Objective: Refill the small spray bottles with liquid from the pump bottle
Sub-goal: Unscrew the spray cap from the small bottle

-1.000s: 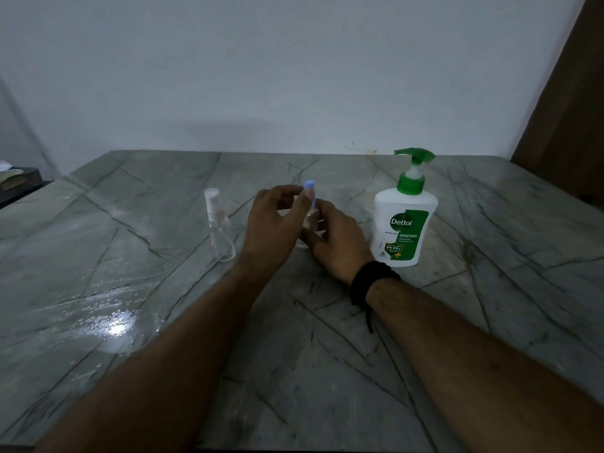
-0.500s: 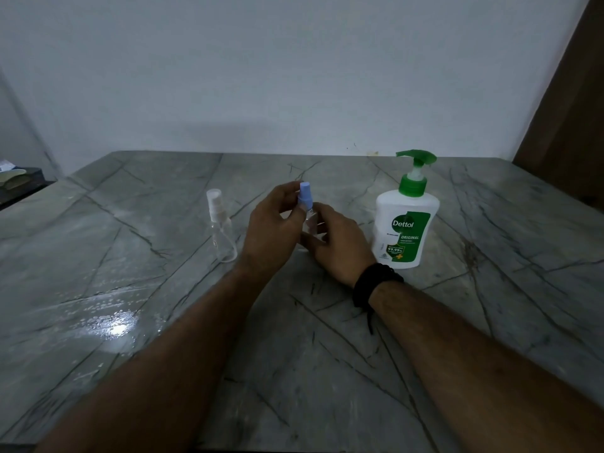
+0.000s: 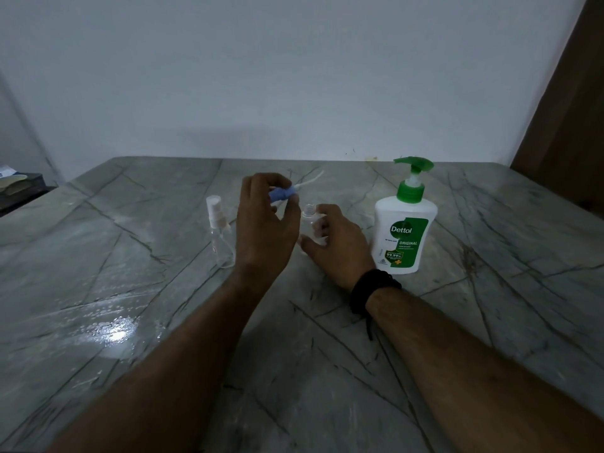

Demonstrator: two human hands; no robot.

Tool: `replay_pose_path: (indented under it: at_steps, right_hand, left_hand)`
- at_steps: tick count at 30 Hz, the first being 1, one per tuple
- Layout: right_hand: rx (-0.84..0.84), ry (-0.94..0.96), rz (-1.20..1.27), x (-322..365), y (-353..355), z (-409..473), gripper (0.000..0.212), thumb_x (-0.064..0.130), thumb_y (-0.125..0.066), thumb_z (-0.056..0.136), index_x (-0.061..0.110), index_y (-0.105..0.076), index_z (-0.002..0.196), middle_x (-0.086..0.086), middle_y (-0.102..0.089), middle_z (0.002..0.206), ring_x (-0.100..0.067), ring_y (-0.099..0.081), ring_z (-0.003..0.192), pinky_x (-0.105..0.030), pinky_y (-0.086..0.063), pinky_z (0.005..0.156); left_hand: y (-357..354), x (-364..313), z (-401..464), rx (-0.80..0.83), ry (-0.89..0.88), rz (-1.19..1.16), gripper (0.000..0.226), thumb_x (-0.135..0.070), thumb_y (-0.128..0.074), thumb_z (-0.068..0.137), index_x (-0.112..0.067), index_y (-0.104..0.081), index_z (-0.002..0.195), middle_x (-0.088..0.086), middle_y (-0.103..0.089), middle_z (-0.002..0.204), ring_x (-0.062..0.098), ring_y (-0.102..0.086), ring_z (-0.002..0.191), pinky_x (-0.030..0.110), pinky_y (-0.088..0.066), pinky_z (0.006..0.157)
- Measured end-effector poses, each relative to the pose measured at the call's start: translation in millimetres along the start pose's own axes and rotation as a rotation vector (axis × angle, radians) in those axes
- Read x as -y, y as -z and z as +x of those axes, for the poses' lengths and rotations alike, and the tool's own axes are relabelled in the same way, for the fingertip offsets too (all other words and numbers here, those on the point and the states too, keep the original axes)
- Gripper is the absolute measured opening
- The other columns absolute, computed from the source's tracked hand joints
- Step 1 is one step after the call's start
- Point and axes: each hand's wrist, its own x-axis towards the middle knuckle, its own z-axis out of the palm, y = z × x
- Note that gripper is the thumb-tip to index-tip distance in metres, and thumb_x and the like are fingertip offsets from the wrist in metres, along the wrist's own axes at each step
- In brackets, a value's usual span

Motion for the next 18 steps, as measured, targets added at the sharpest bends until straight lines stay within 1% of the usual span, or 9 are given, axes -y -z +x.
replay_pose_path:
  at_steps: [2, 4, 7, 10, 14, 16, 18]
  right_hand:
    - [-0.011, 0.003, 0.001, 0, 0, 0, 0.058, 0.035, -0.074, 0.086, 0.016, -0.047, 0.134, -0.003, -0.064, 0.110, -0.018, -0.062, 0.098, -0.038, -0.053, 0.090]
    - [-0.022, 0.004, -0.005, 0, -1, 0, 0.056, 0.036, -0.075, 0.085, 0.015, -0.048, 0.130, -0.002, -0.063, 0.108, -0.017, -0.062, 0.098, -0.039, -0.053, 0.089]
    - [-0.042, 0.007, 0.005, 0, -1, 0, 0.054, 0.035, -0.075, 0.084, 0.015, -0.050, 0.127, -0.001, -0.062, 0.106, -0.016, -0.060, 0.096, -0.038, -0.053, 0.088]
    - [-0.031, 0.010, -0.010, -1, -2, 1, 0.056, 0.037, -0.075, 0.084, 0.015, -0.050, 0.130, 0.000, -0.062, 0.109, -0.015, -0.059, 0.097, -0.034, -0.052, 0.089]
    - [-0.032, 0.003, -0.020, -3, -3, 1, 0.054, 0.038, -0.071, 0.086, 0.018, -0.050, 0.132, 0.003, -0.062, 0.108, -0.013, -0.059, 0.096, -0.032, -0.052, 0.090]
    - [-0.029, 0.000, -0.023, -4, -3, 2, 0.054, 0.038, -0.069, 0.087, 0.018, -0.050, 0.132, 0.003, -0.063, 0.107, -0.013, -0.060, 0.097, -0.033, -0.052, 0.091]
    - [-0.027, -0.002, -0.025, -4, -3, 2, 0.053, 0.038, -0.068, 0.088, 0.017, -0.050, 0.134, 0.002, -0.063, 0.108, -0.013, -0.060, 0.098, -0.035, -0.052, 0.092]
  left_hand:
    - [-2, 7, -4, 0.058, 0.008, 0.153, 0.030, -0.006, -0.069, 0.083, -0.013, -0.049, 0.103, 0.000, -0.045, 0.105, 0.004, -0.052, 0.085, 0.010, -0.047, 0.072]
    - [-4, 13, -8, 0.132, 0.056, 0.270, 0.031, -0.010, -0.068, 0.083, -0.015, -0.049, 0.108, -0.002, -0.040, 0.108, 0.004, -0.048, 0.083, 0.006, -0.038, 0.063]
    - [-4, 23, -12, 0.256, 0.123, 0.374, 0.028, -0.015, -0.064, 0.086, -0.020, -0.050, 0.109, 0.001, -0.041, 0.114, 0.008, -0.046, 0.087, 0.009, -0.033, 0.065]
    - [-3, 30, -15, 0.387, 0.128, 0.489, 0.026, -0.022, -0.063, 0.088, -0.020, -0.050, 0.110, 0.004, -0.040, 0.117, 0.011, -0.045, 0.088, 0.020, -0.040, 0.071]
    - [-2, 35, -15, 0.530, 0.194, 0.585, 0.027, -0.029, -0.062, 0.089, -0.022, -0.049, 0.112, 0.004, -0.041, 0.118, 0.013, -0.044, 0.091, 0.026, -0.040, 0.073]
    - [-2, 36, -15, 0.590, 0.213, 0.623, 0.030, -0.035, -0.060, 0.090, -0.022, -0.048, 0.114, 0.005, -0.042, 0.120, 0.015, -0.045, 0.094, 0.028, -0.041, 0.076]
    - [-3, 37, -15, 0.621, 0.219, 0.638, 0.038, -0.041, -0.060, 0.088, -0.022, -0.047, 0.119, 0.006, -0.042, 0.122, 0.017, -0.046, 0.099, 0.029, -0.042, 0.078]
